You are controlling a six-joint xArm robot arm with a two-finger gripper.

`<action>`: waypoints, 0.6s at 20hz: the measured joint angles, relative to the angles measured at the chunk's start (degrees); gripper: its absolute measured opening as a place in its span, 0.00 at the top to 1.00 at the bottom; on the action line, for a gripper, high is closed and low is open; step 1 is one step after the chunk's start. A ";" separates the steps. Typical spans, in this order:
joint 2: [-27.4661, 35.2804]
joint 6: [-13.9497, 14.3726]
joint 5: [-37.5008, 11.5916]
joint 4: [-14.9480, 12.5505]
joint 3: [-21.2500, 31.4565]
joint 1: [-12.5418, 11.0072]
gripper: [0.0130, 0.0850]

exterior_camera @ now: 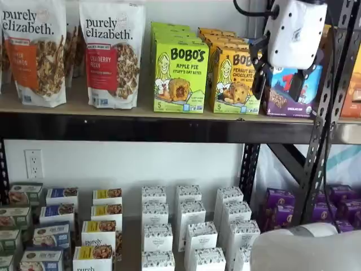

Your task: Pick the green box on the top shelf, the fourth from the left

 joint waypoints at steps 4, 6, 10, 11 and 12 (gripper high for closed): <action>0.34 2.32 -1.17 -0.75 0.29 2.60 0.00; 0.43 3.73 -2.13 -1.17 0.47 4.12 0.00; 0.64 6.23 -4.45 -1.72 0.71 6.75 0.00; 0.68 7.02 -5.22 -2.00 0.81 7.60 0.00; 0.79 7.95 -5.87 -2.60 0.85 8.66 0.00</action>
